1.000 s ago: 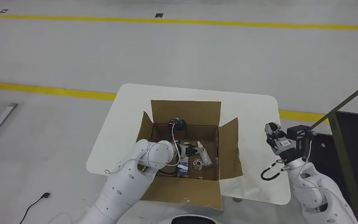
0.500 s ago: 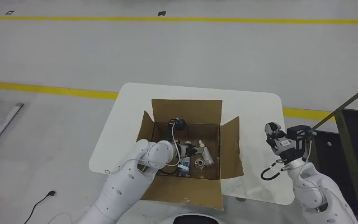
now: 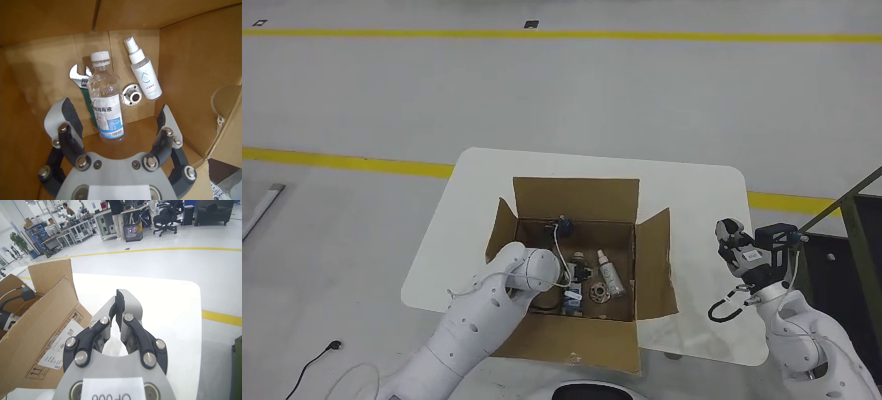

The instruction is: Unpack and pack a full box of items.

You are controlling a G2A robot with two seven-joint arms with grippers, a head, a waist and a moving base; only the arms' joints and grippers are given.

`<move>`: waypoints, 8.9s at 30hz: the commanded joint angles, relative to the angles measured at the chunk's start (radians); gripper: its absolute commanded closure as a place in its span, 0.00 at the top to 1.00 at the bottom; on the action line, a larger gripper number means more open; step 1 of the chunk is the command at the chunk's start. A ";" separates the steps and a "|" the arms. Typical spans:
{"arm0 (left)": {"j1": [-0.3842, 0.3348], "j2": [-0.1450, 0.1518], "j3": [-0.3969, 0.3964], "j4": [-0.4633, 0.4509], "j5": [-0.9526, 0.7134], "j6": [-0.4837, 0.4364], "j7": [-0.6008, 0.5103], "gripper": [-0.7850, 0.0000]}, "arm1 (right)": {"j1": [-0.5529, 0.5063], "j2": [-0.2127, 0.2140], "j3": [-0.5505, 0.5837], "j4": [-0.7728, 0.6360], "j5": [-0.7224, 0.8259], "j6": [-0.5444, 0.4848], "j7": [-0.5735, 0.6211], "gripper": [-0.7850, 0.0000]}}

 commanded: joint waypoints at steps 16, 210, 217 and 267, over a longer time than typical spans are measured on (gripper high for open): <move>-0.091 -0.078 0.124 0.228 -0.003 0.002 0.029 0.98 | 0.000 0.000 0.000 0.000 0.000 0.000 0.000 0.00; 0.148 0.093 -0.326 -0.003 0.539 -0.337 -0.194 0.16 | 0.038 0.103 0.153 0.013 0.703 0.059 0.666 0.00; 0.125 0.088 -0.315 0.040 0.522 -0.341 -0.195 1.00 | 0.045 0.105 0.149 0.013 0.692 0.061 0.667 0.00; 0.294 0.137 -0.513 -0.463 0.498 -0.335 -0.252 1.00 | 0.226 0.109 -0.291 -0.242 -0.089 0.188 0.757 0.00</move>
